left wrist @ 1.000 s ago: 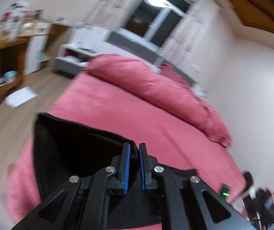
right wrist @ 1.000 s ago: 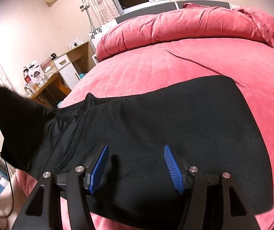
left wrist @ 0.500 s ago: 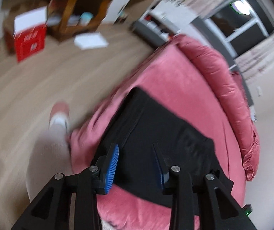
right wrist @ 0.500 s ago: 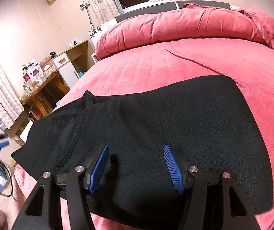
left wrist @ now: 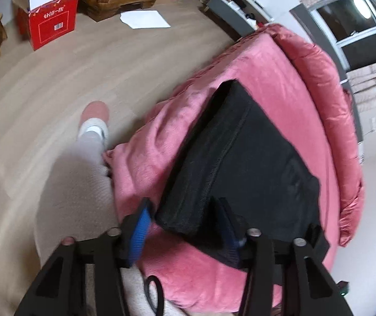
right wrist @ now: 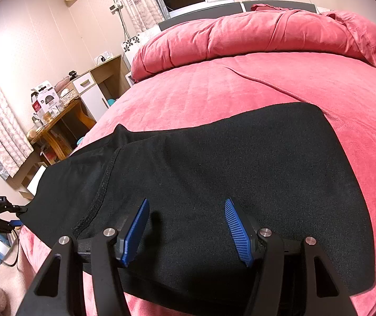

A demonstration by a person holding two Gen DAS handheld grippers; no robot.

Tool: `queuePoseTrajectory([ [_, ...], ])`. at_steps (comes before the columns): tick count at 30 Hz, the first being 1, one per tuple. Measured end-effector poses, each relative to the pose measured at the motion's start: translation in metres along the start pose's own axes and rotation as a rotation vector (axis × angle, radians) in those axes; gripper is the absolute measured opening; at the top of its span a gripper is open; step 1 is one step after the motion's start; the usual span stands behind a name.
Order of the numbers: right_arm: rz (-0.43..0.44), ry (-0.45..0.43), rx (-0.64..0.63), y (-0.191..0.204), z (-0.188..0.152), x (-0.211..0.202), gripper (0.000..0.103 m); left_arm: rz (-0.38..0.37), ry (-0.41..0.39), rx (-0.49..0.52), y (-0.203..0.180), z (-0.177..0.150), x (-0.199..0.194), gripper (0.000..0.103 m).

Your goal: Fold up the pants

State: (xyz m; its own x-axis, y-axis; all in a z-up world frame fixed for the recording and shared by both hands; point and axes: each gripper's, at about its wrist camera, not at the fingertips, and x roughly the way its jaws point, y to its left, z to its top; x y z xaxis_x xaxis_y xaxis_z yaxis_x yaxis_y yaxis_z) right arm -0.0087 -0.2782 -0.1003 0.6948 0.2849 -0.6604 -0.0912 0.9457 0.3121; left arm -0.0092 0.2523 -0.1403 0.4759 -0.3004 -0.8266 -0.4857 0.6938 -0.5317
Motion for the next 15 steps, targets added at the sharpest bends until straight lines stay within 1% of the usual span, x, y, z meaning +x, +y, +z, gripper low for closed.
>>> queuePoseTrajectory([
  [1,0.0,0.0,0.0,0.0,0.0,0.0,0.061,-0.007,-0.006,-0.005,-0.001,0.001,-0.001,0.033],
  [3,0.0,0.0,0.0,0.0,0.0,0.0,0.061,-0.017,-0.017,0.001,-0.003,0.002,-0.001,0.031],
  [6,0.001,0.0,0.001,0.0,0.0,0.0,0.061,-0.051,-0.032,0.029,-0.01,0.001,0.0,0.026],
  [7,0.001,0.001,0.001,0.0,0.0,0.0,0.061,-0.063,-0.037,0.029,-0.014,0.006,0.004,0.024],
  [8,0.001,0.001,0.0,0.0,0.0,0.0,0.061,-0.073,-0.042,0.017,-0.013,0.008,0.004,0.022],
  [9,0.001,0.001,0.0,0.0,0.0,0.0,0.061,-0.101,-0.051,-0.025,-0.009,0.009,0.004,0.02],
  [11,0.001,0.001,0.001,0.0,0.0,0.0,0.061,-0.134,-0.083,-0.068,-0.008,0.009,-0.001,0.018],
  [13,0.001,0.001,0.0,0.0,0.0,0.0,0.061,-0.145,-0.142,-0.032,-0.023,0.006,-0.016,0.018],
  [15,0.0,0.001,0.0,0.0,0.0,0.0,0.061,-0.165,-0.207,0.052,-0.046,0.002,-0.033,0.017],
])
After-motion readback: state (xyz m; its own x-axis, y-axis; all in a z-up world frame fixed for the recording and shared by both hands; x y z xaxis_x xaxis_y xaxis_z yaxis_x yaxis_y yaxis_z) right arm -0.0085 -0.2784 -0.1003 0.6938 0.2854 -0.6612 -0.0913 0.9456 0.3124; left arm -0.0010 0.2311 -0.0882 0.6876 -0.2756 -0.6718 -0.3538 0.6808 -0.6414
